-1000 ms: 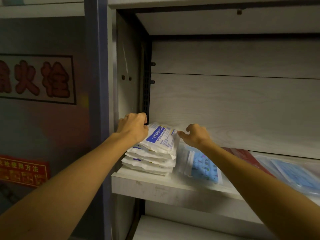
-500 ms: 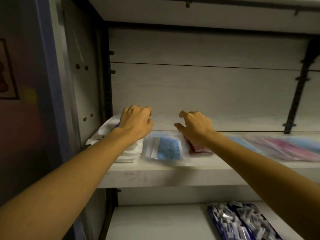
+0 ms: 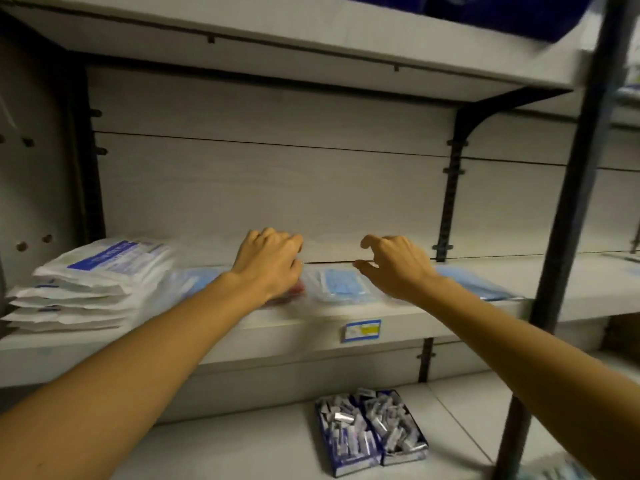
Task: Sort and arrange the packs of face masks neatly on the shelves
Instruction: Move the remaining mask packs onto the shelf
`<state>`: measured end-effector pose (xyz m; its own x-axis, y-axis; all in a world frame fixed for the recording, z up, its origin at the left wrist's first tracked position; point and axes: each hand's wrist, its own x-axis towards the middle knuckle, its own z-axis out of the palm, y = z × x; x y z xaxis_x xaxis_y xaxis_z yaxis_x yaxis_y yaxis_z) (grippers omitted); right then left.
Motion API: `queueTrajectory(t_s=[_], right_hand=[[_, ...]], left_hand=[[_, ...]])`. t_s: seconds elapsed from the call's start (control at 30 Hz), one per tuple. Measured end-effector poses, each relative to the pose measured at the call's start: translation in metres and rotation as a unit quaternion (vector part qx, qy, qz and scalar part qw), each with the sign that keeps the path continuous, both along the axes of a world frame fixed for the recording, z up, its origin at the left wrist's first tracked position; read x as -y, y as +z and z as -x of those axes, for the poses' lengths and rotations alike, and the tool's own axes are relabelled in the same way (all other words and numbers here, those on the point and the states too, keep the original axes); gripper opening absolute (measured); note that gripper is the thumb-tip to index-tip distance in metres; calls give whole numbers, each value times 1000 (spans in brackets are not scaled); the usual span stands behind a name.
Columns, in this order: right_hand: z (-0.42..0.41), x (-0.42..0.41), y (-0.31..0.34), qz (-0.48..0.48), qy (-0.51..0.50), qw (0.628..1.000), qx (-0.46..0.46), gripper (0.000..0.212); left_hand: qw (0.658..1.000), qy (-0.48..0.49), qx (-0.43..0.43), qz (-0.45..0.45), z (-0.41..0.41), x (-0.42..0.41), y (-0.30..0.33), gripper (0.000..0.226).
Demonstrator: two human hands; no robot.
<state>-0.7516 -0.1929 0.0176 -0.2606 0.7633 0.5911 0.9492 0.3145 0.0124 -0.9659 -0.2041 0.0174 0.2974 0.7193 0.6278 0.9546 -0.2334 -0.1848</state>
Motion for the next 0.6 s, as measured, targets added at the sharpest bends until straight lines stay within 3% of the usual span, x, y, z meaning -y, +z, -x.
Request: queueTrajectory(t_s=[0.6], right_hand=[[-333,81,-28,65,-144,987,-26,41]], left_hand=[[980,-194,8,53,-345,19,-28,25]])
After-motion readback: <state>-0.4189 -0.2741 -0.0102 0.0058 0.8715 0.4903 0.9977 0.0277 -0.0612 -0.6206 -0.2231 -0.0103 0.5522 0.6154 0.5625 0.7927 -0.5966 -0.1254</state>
